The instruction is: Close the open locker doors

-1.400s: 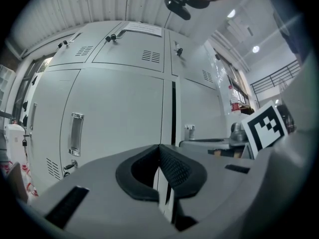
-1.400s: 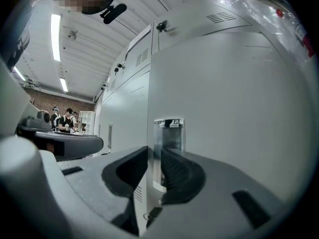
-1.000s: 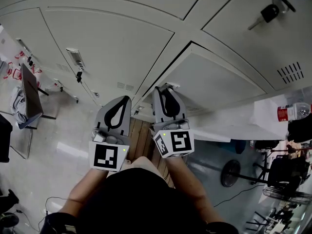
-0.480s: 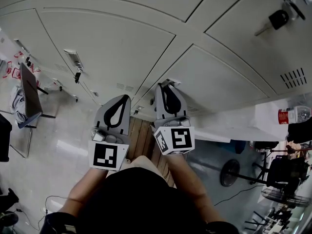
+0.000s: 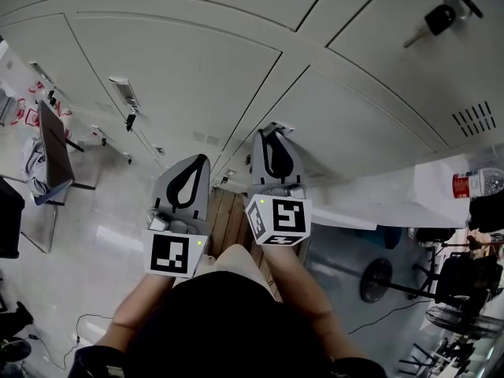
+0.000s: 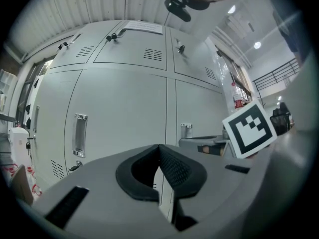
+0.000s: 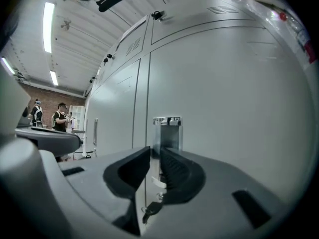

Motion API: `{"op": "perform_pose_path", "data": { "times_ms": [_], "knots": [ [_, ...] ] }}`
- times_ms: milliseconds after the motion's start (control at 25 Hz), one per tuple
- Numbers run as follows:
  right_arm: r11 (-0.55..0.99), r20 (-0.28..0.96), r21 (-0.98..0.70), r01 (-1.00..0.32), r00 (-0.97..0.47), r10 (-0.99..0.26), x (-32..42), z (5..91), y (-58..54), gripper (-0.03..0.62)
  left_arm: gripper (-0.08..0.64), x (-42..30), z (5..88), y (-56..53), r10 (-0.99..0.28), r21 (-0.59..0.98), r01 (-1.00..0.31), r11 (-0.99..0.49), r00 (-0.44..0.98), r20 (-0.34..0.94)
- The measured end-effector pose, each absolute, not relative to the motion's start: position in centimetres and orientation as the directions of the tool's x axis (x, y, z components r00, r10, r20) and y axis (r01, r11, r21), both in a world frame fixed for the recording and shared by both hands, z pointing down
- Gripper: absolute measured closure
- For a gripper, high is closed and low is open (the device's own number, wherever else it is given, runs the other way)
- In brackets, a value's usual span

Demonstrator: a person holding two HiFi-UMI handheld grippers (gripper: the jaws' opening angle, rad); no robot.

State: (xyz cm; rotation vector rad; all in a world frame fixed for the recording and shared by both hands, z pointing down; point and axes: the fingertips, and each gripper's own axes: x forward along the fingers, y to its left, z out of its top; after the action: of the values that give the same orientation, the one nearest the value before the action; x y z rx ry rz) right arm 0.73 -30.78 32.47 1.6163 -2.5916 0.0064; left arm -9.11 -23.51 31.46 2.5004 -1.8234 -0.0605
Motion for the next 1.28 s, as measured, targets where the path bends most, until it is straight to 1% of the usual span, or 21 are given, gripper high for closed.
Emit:
{"op": "perform_pose_path", "data": {
  "times_ms": [160, 360, 400, 440, 560, 720, 1000, 1280],
  "knots": [
    [0.398, 0.112, 0.023, -0.917, -0.394, -0.912, 1.3, 32.8, -30.3, 0.525, 0.560, -9.3, 30.8, -21.6, -0.958, 0.039, -0.957, -0.288, 0.287, -0.013],
    [0.400, 0.048, -0.001, -0.916, -0.400, -0.915, 2.9, 31.1, -27.1, 0.528, 0.560, -8.6, 29.7, -18.7, -0.961, 0.006, -0.961, -0.277, 0.277, -0.026],
    [0.404, 0.031, 0.002, -0.915, -0.404, -0.914, 3.3, 30.6, -26.2, 0.549, 0.560, -8.3, 29.6, -18.1, -0.960, 0.002, -0.961, -0.277, 0.277, -0.028],
    [0.411, 0.016, 0.007, -0.912, -0.411, -0.912, 3.8, 30.2, -25.2, 0.589, 0.560, -7.8, 29.4, -17.4, -0.960, 0.000, -0.961, -0.277, 0.277, -0.029],
    [0.425, -0.020, 0.020, -0.905, -0.426, -0.905, 5.9, 29.0, -21.8, 0.591, 0.560, -6.0, 28.9, -15.1, -0.960, -0.005, -0.960, -0.279, 0.279, -0.033],
    [0.391, -0.054, 0.040, -0.920, -0.392, -0.918, 10.6, 27.6, -16.3, 0.592, 0.560, -2.4, 27.9, -11.6, -0.950, -0.008, -0.951, -0.310, 0.310, -0.044],
    [0.308, -0.071, 0.142, -0.941, -0.320, -0.945, 20.0, 27.2, -6.8, 0.592, 0.560, 6.5, 27.9, -5.5, -0.917, -0.025, -0.918, -0.396, 0.396, -0.050],
    [0.248, -0.070, 0.137, -0.959, -0.259, -0.963, 26.7, 29.1, -0.5, 0.592, 0.560, 12.9, 29.2, -0.1, -0.891, -0.048, -0.892, -0.449, 0.451, -0.050]
  ]
}}
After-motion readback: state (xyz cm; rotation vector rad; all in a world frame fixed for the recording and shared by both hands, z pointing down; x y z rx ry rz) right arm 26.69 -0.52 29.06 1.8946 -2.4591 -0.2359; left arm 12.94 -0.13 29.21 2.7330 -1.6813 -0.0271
